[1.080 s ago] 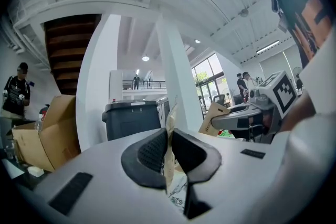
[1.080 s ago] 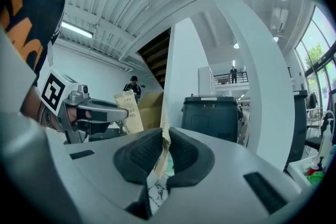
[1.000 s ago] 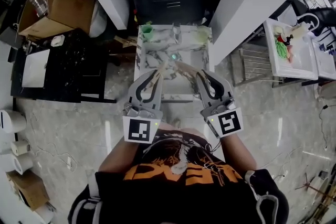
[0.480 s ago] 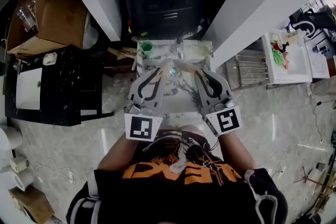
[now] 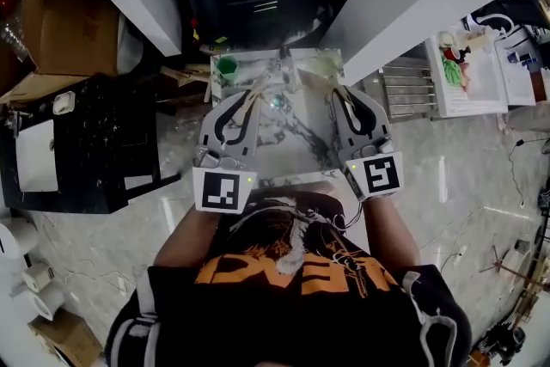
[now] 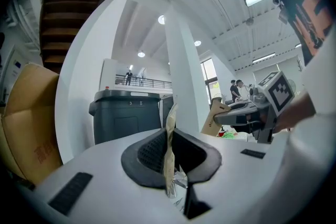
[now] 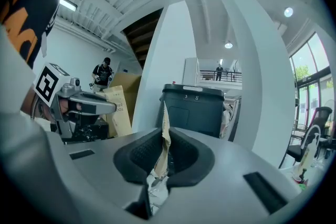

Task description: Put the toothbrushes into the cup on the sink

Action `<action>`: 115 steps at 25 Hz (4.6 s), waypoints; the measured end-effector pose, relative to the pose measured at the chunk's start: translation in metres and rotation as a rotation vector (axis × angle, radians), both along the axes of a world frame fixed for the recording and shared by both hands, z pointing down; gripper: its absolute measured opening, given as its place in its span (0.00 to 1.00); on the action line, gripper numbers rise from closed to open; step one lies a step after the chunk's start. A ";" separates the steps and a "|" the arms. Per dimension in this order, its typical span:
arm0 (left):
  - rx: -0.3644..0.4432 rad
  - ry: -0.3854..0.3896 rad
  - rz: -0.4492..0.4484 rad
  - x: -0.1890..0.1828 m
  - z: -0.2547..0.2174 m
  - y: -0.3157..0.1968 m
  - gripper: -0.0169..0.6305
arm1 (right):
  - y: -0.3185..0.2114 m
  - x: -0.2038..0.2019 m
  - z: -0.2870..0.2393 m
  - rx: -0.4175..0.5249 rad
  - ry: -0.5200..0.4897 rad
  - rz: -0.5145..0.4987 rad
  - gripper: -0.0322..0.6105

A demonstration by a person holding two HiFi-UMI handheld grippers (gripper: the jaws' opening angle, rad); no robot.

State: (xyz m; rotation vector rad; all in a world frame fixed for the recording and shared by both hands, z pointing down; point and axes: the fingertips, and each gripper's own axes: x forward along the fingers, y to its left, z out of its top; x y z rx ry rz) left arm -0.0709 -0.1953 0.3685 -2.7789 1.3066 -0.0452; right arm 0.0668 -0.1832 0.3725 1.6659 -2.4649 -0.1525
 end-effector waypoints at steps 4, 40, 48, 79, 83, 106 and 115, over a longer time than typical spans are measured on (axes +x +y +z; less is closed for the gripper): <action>0.006 0.020 -0.005 0.014 -0.007 -0.004 0.10 | -0.015 0.036 0.019 -0.058 0.057 0.043 0.12; -0.103 -0.181 -0.129 0.060 0.041 -0.038 0.10 | -0.145 0.111 0.227 -0.284 0.141 -0.052 0.28; -0.089 -0.139 -0.136 0.058 0.034 -0.037 0.10 | -0.128 0.096 0.202 -0.223 0.097 -0.102 0.49; -0.080 -0.224 -0.267 -0.037 0.098 -0.108 0.10 | -0.029 -0.024 0.022 -0.024 -0.063 -0.377 0.07; -0.120 -0.246 -0.272 -0.040 0.133 -0.131 0.10 | -0.027 -0.015 0.021 -0.036 -0.034 -0.341 0.07; -0.260 -0.234 -0.293 -0.035 0.252 -0.160 0.30 | -0.018 0.039 0.016 -0.070 0.066 -0.213 0.07; -0.122 -0.244 -0.184 -0.017 0.179 -0.122 0.52 | -0.010 0.022 0.010 -0.030 0.027 -0.264 0.07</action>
